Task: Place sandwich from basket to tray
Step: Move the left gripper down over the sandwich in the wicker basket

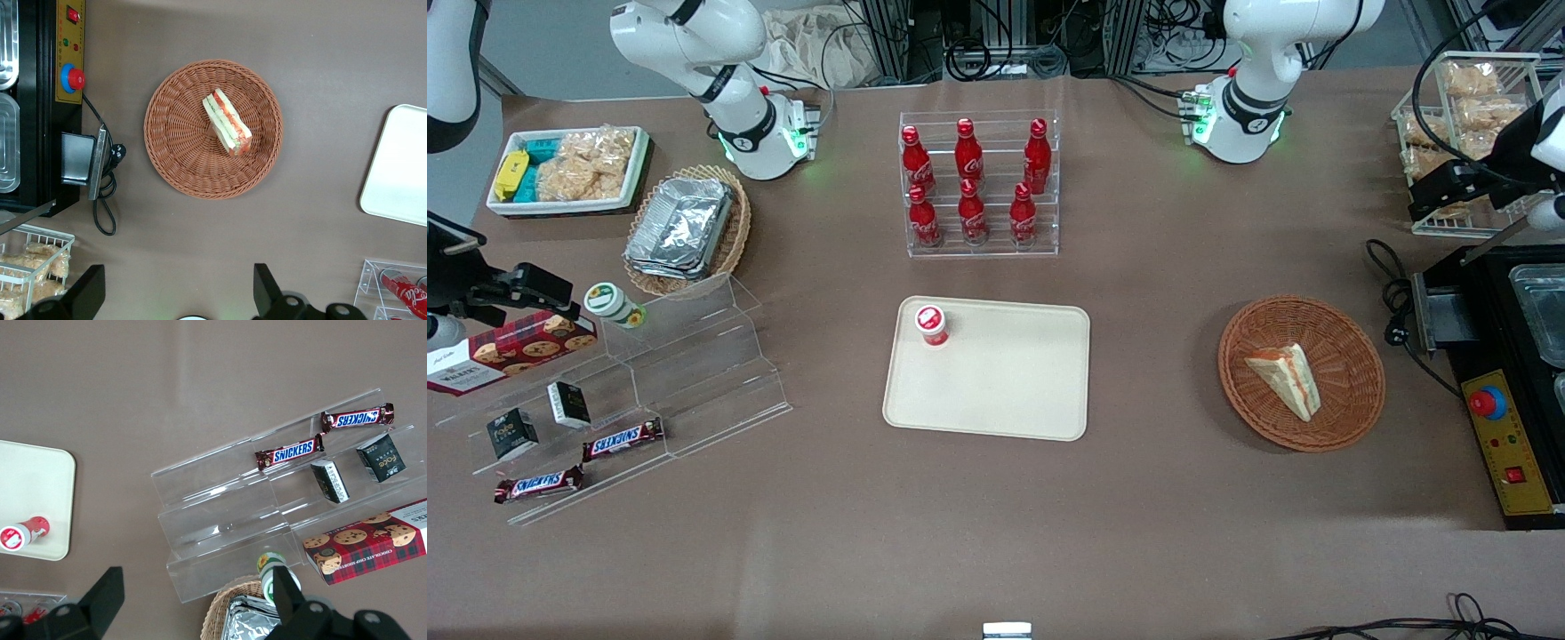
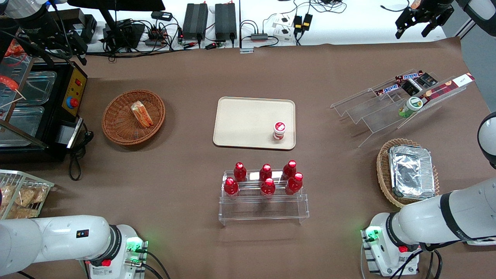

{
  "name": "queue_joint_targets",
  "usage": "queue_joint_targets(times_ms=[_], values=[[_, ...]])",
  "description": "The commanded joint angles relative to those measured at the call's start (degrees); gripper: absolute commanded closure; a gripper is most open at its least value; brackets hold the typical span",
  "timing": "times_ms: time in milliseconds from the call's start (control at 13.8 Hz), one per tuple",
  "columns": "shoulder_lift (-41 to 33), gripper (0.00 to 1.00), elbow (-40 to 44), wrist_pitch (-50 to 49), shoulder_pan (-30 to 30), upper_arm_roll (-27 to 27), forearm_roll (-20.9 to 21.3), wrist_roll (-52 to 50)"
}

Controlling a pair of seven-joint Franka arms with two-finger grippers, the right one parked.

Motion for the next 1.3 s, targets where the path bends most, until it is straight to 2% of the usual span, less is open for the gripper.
queue_joint_targets(times_ms=[0, 145, 434, 651, 867, 1229], values=[[-0.52, 0.00, -0.53, 0.44, -0.60, 0.12, 0.20, 0.58], [0.52, 0.00, -0.36, 0.52, -0.34, 0.20, 0.55, 2.42], [7.80, 0.00, -0.54, 2.01, -0.16, 0.56, -2.52, -8.69], [16.85, 0.00, -0.71, 10.78, -0.25, 0.38, -2.79, -19.50], [23.89, 0.00, -2.29, 19.83, -0.86, 0.29, -2.79, -26.11], [30.93, 0.00, -11.33, 41.36, -1.83, -0.06, -2.70, -33.95]])
